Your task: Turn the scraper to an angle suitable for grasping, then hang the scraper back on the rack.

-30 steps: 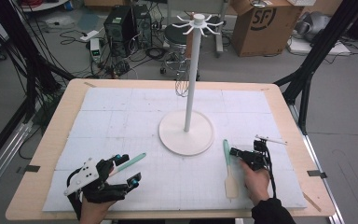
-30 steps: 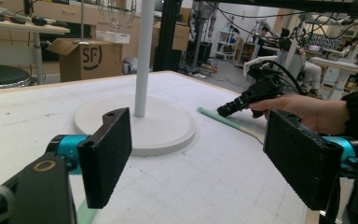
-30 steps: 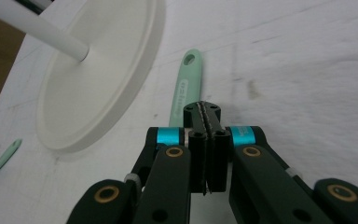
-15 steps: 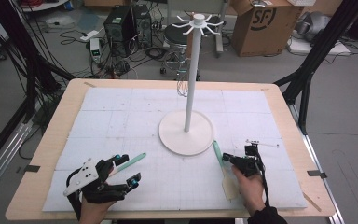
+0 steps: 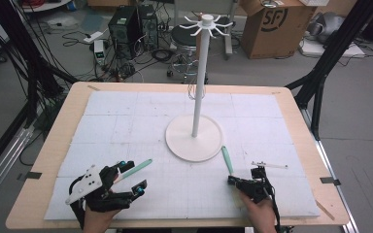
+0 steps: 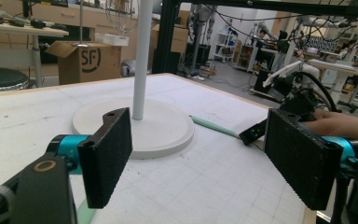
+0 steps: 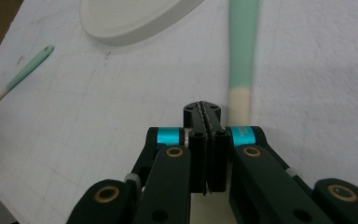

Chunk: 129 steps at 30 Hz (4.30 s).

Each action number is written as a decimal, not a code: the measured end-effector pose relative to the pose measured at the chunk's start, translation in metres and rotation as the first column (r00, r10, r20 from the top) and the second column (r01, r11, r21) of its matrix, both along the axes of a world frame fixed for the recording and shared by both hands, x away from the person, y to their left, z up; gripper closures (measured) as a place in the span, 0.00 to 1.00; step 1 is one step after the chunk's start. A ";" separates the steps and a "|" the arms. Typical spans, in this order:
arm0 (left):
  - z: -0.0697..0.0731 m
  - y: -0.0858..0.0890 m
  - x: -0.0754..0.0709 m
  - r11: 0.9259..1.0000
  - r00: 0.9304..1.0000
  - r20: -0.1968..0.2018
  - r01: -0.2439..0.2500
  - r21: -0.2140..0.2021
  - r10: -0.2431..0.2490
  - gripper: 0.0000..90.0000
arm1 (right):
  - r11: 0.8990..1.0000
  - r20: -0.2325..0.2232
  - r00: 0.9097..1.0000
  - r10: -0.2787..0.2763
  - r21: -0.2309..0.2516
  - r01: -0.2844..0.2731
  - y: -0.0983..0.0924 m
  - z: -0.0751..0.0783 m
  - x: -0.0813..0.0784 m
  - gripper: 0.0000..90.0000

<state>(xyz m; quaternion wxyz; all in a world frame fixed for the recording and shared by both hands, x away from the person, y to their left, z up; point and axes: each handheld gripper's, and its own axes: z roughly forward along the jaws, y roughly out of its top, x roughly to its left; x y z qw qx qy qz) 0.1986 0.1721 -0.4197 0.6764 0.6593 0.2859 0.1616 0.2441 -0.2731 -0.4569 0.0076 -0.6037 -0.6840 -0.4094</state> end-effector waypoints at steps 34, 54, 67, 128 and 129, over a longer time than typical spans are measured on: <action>0.000 0.000 0.000 1.000 1.000 -0.003 -0.004 0.005 0.004 0.27 | 0.996 0.068 0.993 -0.094 0.016 0.093 -0.064 0.004 0.004 1.00; -0.001 -0.001 0.002 1.000 1.000 -0.007 0.000 0.011 0.000 0.28 | 0.996 0.129 0.988 -0.084 0.050 0.078 -0.070 0.009 0.013 0.61; -0.002 0.000 0.002 1.000 1.000 -0.005 0.000 0.008 0.000 0.28 | 0.999 0.101 0.995 -0.016 -0.029 0.019 -0.063 0.001 0.043 0.68; -0.001 -0.001 0.002 1.000 1.000 -0.008 0.000 0.001 0.000 0.28 | 0.954 0.245 0.940 0.237 -0.241 -0.177 -0.033 0.016 0.031 0.90; -0.001 -0.001 0.002 1.000 1.000 -0.008 -0.001 0.002 0.001 0.28 | 0.955 0.251 0.938 0.237 -0.236 -0.178 -0.033 0.018 0.031 0.90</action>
